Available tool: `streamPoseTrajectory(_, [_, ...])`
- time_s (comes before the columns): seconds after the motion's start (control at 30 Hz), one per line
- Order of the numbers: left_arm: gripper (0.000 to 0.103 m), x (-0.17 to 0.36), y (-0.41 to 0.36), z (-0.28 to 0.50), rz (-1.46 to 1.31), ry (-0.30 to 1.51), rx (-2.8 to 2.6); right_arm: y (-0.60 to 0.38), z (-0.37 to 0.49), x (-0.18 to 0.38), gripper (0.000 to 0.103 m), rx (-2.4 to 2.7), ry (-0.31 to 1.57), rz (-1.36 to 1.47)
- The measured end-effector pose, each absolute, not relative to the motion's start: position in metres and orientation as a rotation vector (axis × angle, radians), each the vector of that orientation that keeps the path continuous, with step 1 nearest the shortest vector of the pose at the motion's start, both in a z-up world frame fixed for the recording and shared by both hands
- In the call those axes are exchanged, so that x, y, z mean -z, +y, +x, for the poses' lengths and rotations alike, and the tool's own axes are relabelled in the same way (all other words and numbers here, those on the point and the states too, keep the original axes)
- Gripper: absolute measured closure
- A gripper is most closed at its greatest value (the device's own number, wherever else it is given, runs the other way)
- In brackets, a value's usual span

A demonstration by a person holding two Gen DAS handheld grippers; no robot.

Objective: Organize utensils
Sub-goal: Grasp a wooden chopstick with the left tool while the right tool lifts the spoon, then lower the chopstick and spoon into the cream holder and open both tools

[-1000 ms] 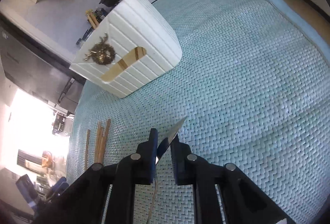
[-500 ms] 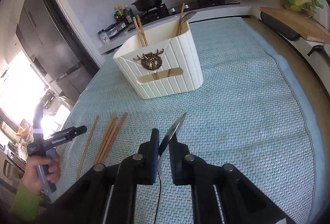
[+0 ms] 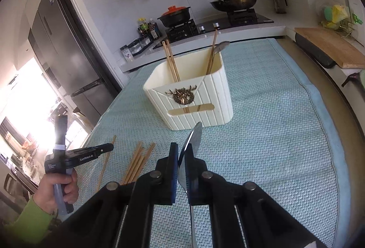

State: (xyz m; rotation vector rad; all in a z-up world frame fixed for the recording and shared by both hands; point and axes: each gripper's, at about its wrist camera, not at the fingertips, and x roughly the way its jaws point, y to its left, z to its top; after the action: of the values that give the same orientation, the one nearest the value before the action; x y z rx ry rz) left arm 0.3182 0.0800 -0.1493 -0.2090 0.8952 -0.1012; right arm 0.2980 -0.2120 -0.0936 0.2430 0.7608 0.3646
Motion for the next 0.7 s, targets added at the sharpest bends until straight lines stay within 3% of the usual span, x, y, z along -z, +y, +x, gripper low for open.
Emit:
streamPoseTrajectory(0.37, [0.099, 0.023, 0.075, 0.265, -0.233, 0.614, 0.239, -0.207, 0.271, 0.045, 0.101, -0.409, 0.629, 0.205])
streamPoseTrajectory(0.7, [0.099, -0.031, 0.059, 0.287, -0.231, 0.487, 0.308, -0.204, 0.277, 0.005, 0.101, -0.439, 0.550, 0.218])
